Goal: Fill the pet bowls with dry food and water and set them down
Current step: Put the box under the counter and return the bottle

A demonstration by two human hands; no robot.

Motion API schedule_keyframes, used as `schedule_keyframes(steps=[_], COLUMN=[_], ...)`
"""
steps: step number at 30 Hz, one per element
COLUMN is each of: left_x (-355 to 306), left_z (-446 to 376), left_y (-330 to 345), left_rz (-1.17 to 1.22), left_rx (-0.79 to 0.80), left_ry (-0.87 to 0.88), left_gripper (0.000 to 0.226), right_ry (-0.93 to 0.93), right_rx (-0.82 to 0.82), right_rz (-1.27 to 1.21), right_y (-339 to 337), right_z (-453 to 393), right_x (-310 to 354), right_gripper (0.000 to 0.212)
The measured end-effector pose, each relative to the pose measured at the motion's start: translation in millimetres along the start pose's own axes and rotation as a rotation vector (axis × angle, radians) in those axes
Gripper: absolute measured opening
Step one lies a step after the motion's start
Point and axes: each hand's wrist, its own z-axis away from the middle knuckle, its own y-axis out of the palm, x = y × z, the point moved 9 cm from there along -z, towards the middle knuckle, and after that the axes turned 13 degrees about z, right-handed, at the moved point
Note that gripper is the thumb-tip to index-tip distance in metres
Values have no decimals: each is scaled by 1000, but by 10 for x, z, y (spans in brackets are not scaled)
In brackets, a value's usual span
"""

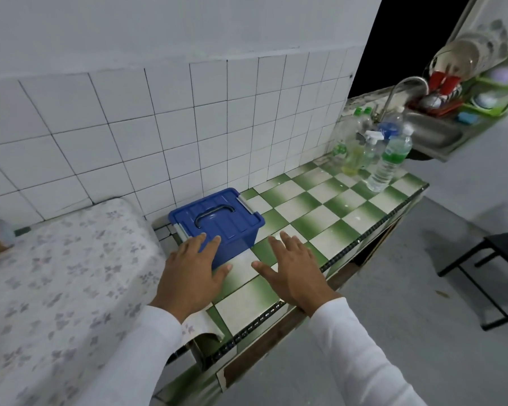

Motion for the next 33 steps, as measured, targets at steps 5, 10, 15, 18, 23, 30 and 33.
schedule_keyframes(steps=[5,10,15,18,23,30,33], left_x=[115,268,433,526,615,724,797], left_z=[-306,-568,-818,-976,-1204,-1371,-1376], left_y=[-17,-55,-74,-52,-6,70,144], left_rz=[19,31,45,40,56,69,91], left_rx=[1,-16,-57,-88,-124,-173,-195], left_ry=[-28,-61,-135,-188,-294,-453,-519], left_gripper=[74,73,73,73,72,74,77], right_ry=[-18,-67,-132,-188,-300,-447,-497], right_rx=[11,8,37,52,72,99,133], right_rz=[-6,-13,-20,-10,10,34,37], right_y=[-41,-57,-41,-20,-34,-39,54], right_z=[-348,-733,-1155,-1447,-1919,-2450,-2610], right_x=[26,93,169,212,238,271,294], right_gripper=[78,79,79,81,81,82,85])
